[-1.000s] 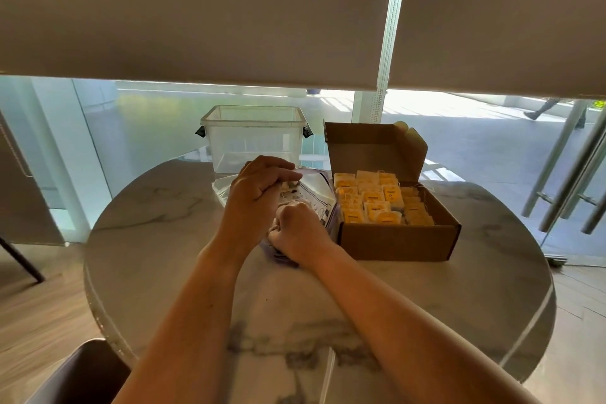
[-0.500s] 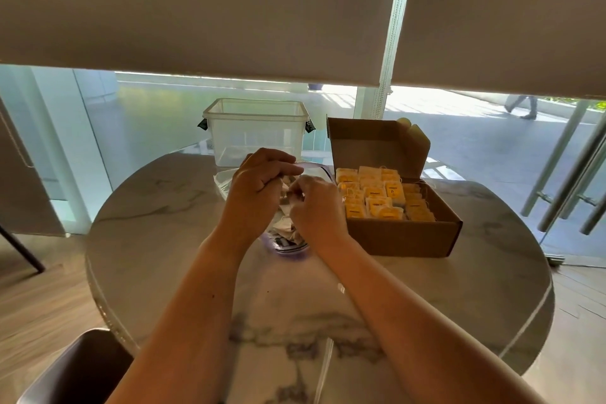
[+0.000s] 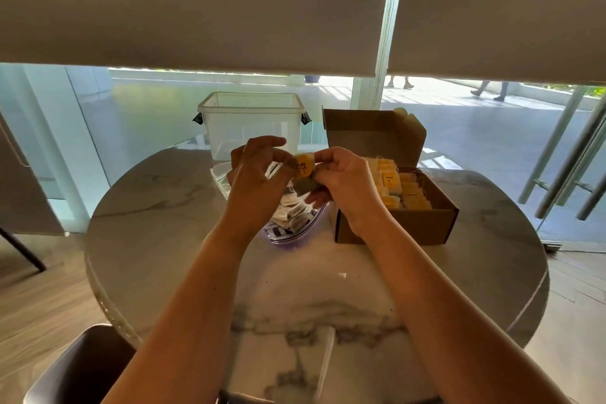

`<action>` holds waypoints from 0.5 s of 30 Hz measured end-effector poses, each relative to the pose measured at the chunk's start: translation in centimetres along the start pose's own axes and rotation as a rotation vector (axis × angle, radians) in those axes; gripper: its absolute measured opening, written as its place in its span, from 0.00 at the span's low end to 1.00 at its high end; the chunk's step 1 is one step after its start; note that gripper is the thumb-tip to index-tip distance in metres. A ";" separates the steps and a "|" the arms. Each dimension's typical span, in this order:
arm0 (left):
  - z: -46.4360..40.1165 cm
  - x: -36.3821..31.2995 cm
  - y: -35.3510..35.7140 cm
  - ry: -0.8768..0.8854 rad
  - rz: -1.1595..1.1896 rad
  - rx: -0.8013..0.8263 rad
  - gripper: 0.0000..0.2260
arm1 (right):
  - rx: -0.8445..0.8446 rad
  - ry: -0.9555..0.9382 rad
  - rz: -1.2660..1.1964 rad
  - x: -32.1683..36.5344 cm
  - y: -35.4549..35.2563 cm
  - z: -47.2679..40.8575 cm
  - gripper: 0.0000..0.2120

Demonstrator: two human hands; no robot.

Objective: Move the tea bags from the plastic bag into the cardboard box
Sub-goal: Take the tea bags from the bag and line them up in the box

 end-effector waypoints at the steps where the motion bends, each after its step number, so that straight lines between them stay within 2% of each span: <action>1: 0.0 -0.2 0.0 0.006 -0.013 -0.004 0.06 | 0.004 -0.015 0.083 0.2 -0.2 0.0 0.07; 6: 0.1 -0.2 0.2 0.013 -0.007 -0.003 0.11 | -0.006 -0.050 0.170 0.9 -1.9 -0.4 0.07; 10: 0.1 -0.7 0.7 0.040 -0.065 0.001 0.05 | -0.006 -0.035 0.277 0.7 -1.9 -0.4 0.04; 12: 0.1 -0.8 0.7 0.059 -0.102 -0.003 0.01 | 0.003 -0.018 0.233 0.6 -2.4 -0.4 0.04; 15: 0.0 -0.6 0.7 0.065 -0.136 0.001 0.03 | -0.107 -0.035 0.048 1.1 -5.6 -0.9 0.07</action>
Point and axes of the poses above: each hand's wrist, its own z-axis away from the middle knuckle, its own y-axis out of the palm, x = y × z, the point moved 9 cm from there along -z, towards the middle knuckle, and after that the axes turned 3 degrees about z, right-handed, at the moved point
